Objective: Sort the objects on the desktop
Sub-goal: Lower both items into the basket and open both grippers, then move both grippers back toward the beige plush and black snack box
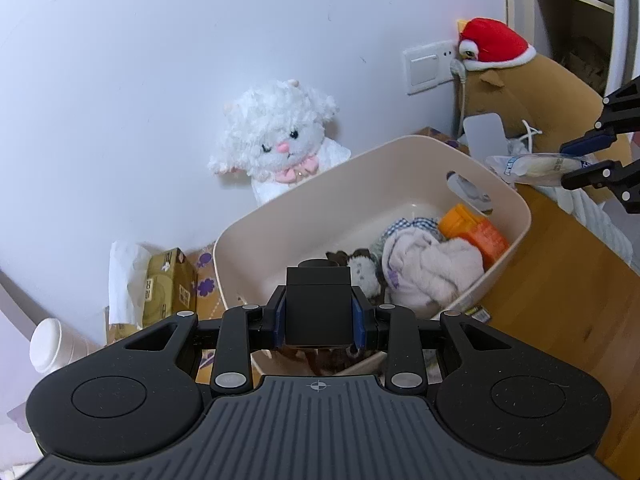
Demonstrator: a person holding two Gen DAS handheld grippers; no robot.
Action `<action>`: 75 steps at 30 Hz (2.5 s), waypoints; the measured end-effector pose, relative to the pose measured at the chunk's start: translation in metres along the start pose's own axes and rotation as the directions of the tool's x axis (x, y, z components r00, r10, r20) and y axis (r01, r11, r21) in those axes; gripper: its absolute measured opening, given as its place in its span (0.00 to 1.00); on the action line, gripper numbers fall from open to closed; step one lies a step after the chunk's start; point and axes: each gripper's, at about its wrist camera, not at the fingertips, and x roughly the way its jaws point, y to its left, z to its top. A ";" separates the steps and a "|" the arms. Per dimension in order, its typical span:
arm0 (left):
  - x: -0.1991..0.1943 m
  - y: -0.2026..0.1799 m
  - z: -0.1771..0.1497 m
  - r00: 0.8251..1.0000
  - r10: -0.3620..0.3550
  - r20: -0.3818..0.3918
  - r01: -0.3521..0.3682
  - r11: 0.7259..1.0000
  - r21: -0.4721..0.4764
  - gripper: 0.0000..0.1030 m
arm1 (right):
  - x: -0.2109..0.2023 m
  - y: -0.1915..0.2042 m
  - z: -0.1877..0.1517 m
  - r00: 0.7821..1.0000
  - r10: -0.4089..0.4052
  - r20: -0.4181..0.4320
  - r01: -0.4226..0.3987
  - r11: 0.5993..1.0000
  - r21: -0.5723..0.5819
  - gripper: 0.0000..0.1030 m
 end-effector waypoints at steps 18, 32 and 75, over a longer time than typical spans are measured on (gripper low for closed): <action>0.060 -0.008 0.022 0.997 0.035 -0.069 -0.040 0.997 -0.068 0.31 | 0.043 -0.014 0.034 0.997 0.053 0.055 -0.056 0.996 0.062 0.23; 0.105 -0.023 0.022 0.983 0.073 -0.170 -0.078 0.997 -0.019 0.31 | 0.094 -0.013 0.041 0.996 0.084 0.007 -0.084 0.994 0.072 0.23; 0.010 -0.007 0.001 0.990 -0.098 -0.105 0.094 0.995 -0.045 0.75 | 0.006 0.028 0.028 0.996 0.034 0.086 -0.047 0.988 0.150 0.81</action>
